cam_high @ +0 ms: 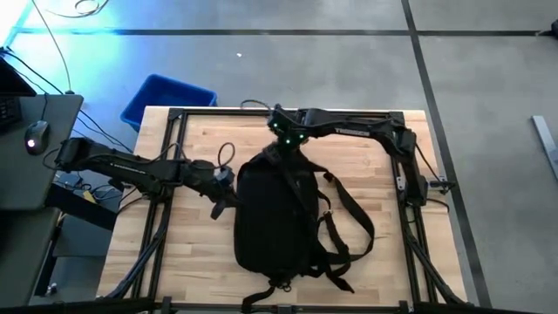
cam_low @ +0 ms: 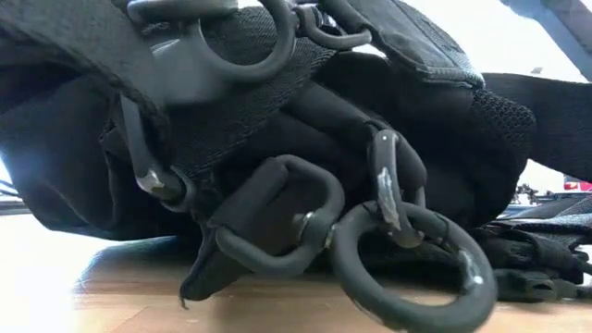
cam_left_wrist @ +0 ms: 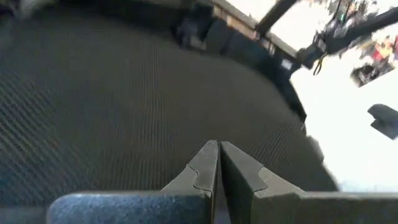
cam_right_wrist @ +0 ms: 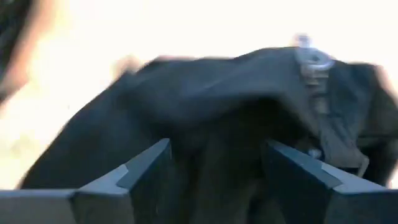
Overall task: Unpack backpack
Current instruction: Adjust the black backpack, then return to Home Position
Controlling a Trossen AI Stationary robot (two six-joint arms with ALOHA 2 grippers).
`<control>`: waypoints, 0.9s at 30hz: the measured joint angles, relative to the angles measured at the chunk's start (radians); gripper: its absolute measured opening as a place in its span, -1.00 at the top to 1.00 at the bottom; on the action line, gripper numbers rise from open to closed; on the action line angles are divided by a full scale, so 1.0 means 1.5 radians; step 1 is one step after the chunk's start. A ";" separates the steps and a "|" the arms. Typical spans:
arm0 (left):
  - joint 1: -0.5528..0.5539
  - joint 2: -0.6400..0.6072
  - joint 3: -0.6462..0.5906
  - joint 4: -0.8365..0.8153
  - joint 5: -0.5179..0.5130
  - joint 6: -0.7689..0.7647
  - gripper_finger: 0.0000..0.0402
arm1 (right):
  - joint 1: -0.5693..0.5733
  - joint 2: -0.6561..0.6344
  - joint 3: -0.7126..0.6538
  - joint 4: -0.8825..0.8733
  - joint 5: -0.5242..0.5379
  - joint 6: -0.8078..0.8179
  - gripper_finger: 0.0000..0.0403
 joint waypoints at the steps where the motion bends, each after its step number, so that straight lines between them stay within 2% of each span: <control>1: 0.000 0.007 -0.007 -0.008 0.002 0.001 1.00 | -0.012 0.009 -0.021 0.027 0.026 0.033 -0.12; 5: 0.000 0.047 -0.036 -0.014 0.001 0.004 1.00 | -0.044 0.024 -0.088 0.143 0.125 0.140 -0.03; 10: 0.000 0.095 -0.055 -0.025 -0.009 -0.028 1.00 | -0.046 0.024 -0.112 0.285 0.117 0.150 0.02; 14: -0.001 0.106 -0.055 -0.050 -0.042 -0.055 1.00 | -0.035 -0.008 -0.066 0.258 0.128 0.075 0.02; 17: 0.001 0.103 -0.051 -0.038 -0.072 -0.071 1.00 | -0.010 -0.064 -0.034 0.226 0.163 -0.014 0.02; 22: 0.006 0.103 -0.045 -0.027 -0.158 -0.070 1.00 | 0.088 -0.196 0.001 0.147 0.199 -0.149 0.02; 24: 0.011 0.102 -0.046 -0.022 -0.158 -0.071 1.00 | 0.130 -0.248 0.000 0.094 0.209 -0.180 0.02; 27: -0.004 0.081 -0.032 -0.008 -0.109 -0.084 1.00 | 0.196 -0.326 -0.012 0.011 0.259 -0.178 0.02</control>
